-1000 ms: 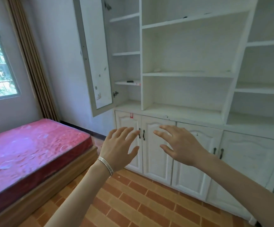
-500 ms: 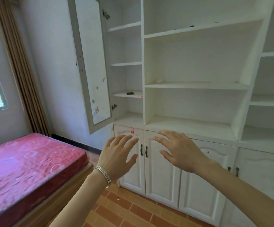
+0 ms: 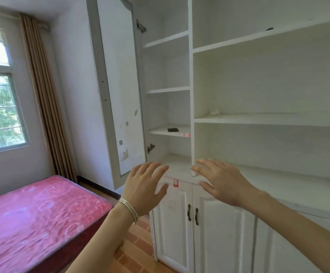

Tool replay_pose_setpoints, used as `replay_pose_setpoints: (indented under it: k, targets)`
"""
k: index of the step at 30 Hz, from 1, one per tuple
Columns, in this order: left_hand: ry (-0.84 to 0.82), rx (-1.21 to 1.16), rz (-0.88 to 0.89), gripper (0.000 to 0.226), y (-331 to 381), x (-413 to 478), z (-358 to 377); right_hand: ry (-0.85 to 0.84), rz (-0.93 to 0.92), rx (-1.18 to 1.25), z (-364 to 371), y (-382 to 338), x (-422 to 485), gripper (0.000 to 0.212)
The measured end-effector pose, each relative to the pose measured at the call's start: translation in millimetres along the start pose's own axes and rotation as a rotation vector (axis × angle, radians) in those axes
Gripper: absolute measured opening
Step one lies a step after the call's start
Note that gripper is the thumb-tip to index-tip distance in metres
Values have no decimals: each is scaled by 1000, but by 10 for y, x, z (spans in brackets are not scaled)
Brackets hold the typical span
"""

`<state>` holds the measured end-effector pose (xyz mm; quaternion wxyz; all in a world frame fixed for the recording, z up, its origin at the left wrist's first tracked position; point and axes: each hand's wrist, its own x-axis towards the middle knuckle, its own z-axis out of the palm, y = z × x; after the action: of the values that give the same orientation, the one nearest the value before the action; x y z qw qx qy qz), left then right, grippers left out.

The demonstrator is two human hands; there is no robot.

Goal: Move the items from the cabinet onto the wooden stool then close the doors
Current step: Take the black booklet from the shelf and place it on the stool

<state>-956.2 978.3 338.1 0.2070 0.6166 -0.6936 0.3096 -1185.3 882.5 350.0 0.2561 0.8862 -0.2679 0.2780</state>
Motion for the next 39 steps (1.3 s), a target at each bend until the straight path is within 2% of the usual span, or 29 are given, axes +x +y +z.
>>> replay_pose_setpoints:
  k: [11,20,25,32,39]
  targets:
    - [-55,61,-62,53,-804,631,920,-76,-96,90,1200,357,1008,43]
    - [-46,16,-14,53,-1704,1306,1721,-126,-15,85,2150,591,1944,47]
    - [12,21,25,52,-2261,1836,2095,-123,75,73,2515,749,2491,46]
    - [18,-58,69,52,-2524,2255,2894,-267,108,59,3110,1114,2766,42]
    - [68,-73,36,51,-2741,2865,3501,-262,153,75,3631,1669,3344,44]
